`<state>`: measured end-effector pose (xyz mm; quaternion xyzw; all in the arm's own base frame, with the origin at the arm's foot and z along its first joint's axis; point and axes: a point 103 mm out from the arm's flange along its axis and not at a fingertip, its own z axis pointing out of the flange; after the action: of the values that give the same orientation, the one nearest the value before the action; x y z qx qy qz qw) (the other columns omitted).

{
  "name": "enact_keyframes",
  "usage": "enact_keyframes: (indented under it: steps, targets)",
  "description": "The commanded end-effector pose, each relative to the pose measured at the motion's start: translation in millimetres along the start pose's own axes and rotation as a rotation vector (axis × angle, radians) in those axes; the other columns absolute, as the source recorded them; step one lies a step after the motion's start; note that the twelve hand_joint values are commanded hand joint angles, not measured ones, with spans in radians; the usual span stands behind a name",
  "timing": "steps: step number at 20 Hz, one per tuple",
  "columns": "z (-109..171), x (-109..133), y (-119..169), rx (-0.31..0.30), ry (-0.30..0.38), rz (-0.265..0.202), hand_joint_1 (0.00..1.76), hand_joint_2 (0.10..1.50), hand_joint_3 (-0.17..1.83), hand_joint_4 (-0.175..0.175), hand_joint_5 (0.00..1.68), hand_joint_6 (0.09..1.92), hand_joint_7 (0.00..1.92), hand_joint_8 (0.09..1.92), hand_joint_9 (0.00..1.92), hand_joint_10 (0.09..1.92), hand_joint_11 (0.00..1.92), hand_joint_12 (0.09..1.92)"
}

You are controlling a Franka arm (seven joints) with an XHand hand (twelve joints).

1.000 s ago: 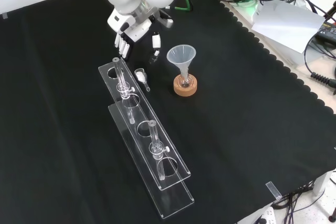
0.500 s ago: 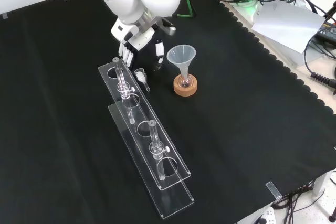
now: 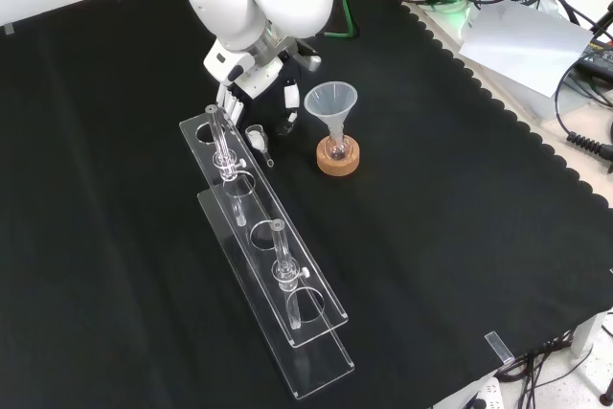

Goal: Pick up the weighing funnel.

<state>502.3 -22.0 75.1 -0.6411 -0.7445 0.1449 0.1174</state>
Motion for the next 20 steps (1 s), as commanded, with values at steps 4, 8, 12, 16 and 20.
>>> enact_keyframes:
  steps: [4,8,12,16,20]
  targets:
    - [4,2,1,-0.011,-0.007,0.018,0.9,0.62,0.58,-0.028,0.65,0.5,0.67,0.61,0.89,0.41,0.71,1.17]
    - [4,1,2,-0.011,0.003,0.011,0.9,0.62,0.58,-0.015,0.7,0.59,0.68,0.62,0.9,0.4,0.72,1.17]
    - [2,-2,5,-0.012,0.002,0.005,0.9,0.62,0.59,-0.008,0.73,0.62,0.68,0.62,0.91,0.4,0.73,1.17]
    - [4,0,6,-0.004,-0.002,0.002,0.9,0.63,0.59,-0.007,0.74,0.64,0.69,0.62,0.92,0.4,0.73,1.17]
    - [5,6,6,0.002,-0.015,0.004,0.91,0.62,0.6,-0.005,0.74,0.67,0.69,0.62,0.93,0.4,0.74,1.16]
